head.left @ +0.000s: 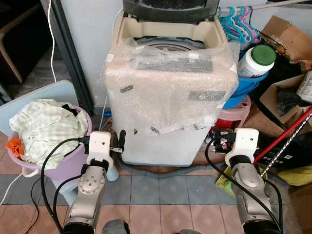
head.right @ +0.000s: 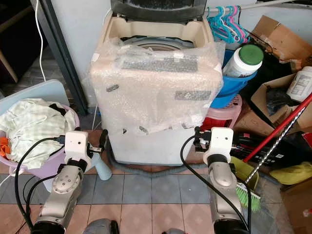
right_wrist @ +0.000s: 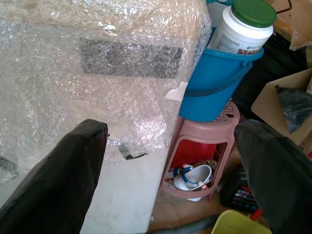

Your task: Clothes washing

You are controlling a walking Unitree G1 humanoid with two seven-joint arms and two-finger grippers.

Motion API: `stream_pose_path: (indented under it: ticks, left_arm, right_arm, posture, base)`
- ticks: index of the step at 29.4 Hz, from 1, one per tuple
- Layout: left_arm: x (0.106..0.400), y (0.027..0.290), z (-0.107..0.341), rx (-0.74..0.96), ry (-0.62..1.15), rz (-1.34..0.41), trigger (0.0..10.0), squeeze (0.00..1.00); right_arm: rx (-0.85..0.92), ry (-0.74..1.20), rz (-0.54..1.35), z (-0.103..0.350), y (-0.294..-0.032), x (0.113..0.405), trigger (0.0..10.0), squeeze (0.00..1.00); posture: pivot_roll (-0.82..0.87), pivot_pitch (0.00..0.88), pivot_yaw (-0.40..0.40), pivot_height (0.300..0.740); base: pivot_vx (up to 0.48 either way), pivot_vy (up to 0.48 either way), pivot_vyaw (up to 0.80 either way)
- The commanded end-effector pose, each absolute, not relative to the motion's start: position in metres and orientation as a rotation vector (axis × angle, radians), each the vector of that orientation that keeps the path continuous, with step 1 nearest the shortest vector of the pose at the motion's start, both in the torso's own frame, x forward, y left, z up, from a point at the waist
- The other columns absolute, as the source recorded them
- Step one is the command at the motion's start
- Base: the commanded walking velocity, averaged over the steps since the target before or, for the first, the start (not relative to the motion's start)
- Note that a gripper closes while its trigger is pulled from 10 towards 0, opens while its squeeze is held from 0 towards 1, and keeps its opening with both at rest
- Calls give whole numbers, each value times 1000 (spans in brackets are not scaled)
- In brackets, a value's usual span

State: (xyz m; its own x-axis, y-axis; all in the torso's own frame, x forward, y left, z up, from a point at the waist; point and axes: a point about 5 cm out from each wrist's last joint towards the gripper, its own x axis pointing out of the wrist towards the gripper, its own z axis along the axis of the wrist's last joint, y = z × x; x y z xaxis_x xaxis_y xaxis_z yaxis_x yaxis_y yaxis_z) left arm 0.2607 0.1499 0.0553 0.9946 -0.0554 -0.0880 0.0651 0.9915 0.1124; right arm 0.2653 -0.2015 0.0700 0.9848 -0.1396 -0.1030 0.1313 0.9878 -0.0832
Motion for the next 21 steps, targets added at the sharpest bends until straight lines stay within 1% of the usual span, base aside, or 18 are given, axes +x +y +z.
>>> stream_pose_path:
  ticks: [1,11,21]
  left_arm:
    - [248,153,88,-26,109,90,10000,0]
    - [257,152,90,-13,100,68,10000,0]
    - [257,152,90,-13,100,68,10000,0]
  right_arm:
    - [-102,133,54,89,-164,278,10000,0]
    - [-121,126,35,90,-163,281,10000,0]
    - [-121,126,35,90,-163,281,10000,0]
  posture:
    - [85,78,-15,740]
    - [62,71,18,740]
    - [62,71,18,740]
  base:
    - [0,0,0]
    - [0,0,0]
    - [0,0,0]
